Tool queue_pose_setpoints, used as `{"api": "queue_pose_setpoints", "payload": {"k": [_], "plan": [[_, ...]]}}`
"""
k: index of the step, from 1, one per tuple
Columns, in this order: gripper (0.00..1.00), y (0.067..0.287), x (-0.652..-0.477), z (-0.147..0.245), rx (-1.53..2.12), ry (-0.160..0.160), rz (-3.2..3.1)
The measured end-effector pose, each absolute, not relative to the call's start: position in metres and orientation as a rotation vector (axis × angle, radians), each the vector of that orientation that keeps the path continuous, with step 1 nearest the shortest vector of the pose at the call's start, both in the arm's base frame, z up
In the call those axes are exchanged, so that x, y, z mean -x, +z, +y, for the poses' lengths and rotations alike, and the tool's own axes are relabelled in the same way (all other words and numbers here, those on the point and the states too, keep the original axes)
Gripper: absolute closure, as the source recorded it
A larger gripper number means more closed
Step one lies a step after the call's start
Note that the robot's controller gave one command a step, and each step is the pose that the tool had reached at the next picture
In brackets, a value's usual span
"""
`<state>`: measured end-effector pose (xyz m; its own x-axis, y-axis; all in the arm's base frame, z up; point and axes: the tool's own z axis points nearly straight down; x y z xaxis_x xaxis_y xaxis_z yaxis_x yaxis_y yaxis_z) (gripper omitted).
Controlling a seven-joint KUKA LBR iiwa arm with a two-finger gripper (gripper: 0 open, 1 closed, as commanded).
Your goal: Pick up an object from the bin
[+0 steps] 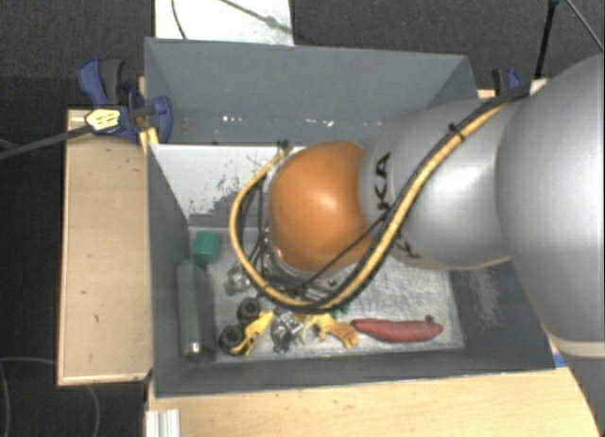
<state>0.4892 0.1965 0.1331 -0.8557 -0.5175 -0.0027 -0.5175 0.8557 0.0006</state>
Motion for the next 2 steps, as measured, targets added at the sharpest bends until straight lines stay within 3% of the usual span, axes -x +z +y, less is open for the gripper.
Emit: {"api": "queue_pose_setpoints", "payload": {"k": [1, 2], "plan": [[0.0, 0.133, -0.489, 0.196, 0.845, 0.002, 3.023], [0.0, 0.122, -0.485, 0.191, 1.152, 0.001, 2.922]]}}
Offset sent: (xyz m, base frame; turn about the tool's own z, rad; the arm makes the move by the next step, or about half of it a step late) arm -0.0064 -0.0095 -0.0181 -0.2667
